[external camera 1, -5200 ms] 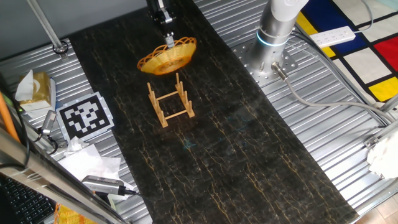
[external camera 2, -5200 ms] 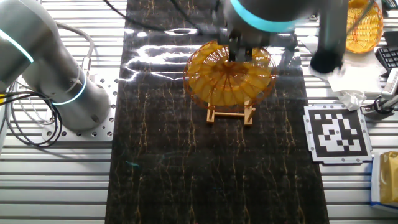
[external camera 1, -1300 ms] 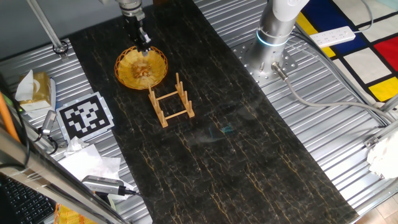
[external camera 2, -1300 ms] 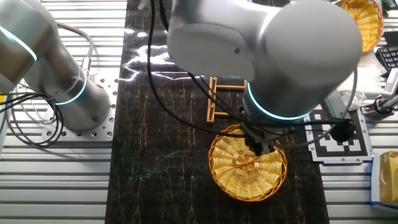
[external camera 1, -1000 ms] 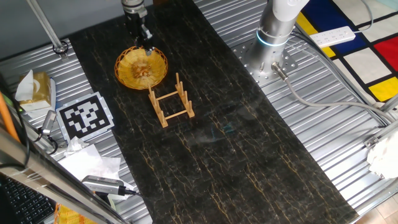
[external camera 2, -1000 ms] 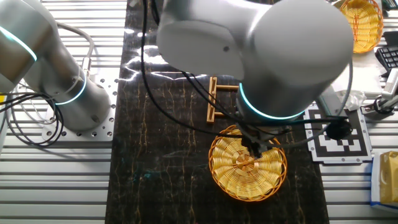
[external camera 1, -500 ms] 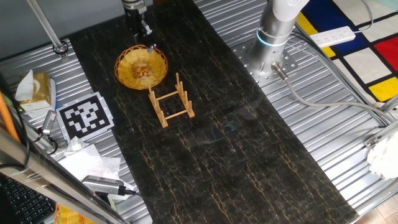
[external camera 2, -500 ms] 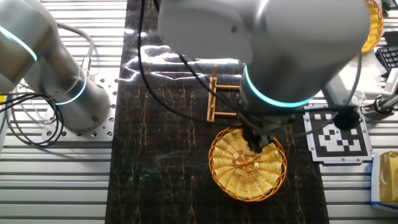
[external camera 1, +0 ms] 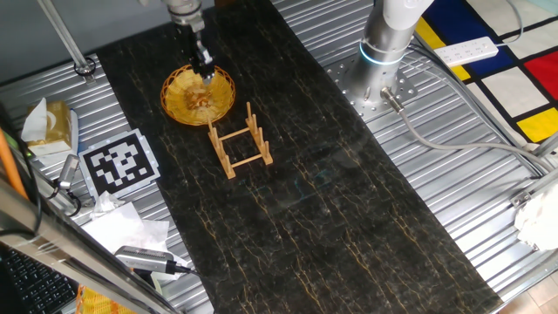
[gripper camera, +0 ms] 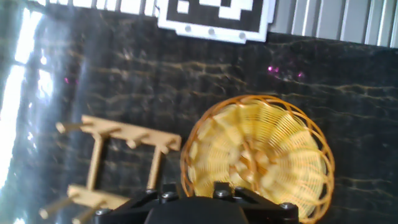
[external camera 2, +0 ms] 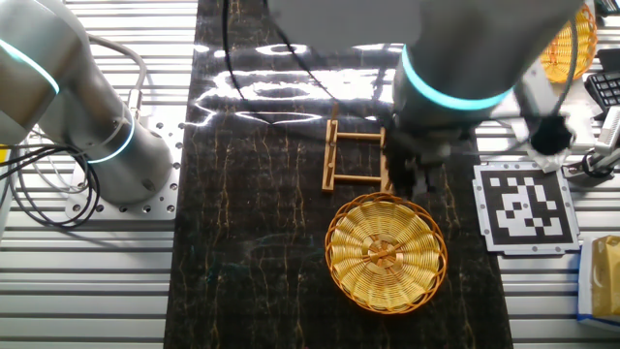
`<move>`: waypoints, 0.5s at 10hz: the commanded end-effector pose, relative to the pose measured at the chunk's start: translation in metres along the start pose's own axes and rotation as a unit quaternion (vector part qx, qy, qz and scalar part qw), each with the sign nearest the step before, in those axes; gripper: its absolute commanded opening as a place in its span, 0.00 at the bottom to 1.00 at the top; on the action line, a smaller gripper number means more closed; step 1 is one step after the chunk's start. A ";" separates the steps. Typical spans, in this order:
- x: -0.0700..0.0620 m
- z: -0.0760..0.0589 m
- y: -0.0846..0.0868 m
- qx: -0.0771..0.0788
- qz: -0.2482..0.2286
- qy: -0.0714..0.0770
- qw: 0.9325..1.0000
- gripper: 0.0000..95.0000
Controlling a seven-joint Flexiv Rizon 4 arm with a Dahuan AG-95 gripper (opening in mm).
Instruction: Take the dish off the dish rack
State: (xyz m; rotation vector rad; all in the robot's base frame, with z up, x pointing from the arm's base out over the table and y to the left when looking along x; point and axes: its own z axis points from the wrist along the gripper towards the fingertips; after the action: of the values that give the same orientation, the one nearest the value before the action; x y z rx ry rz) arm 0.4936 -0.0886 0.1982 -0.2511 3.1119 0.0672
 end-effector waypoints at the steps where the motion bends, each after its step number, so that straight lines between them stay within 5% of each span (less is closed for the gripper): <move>1: 0.002 -0.006 0.013 0.005 -0.007 -0.004 1.000 0.00; 5: 0.015 0.004 0.060 0.016 -0.033 -0.009 0.999 0.00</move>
State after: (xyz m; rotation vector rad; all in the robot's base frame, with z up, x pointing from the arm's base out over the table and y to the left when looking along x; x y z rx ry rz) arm 0.4699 -0.0306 0.1961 -0.3496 3.0783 0.0145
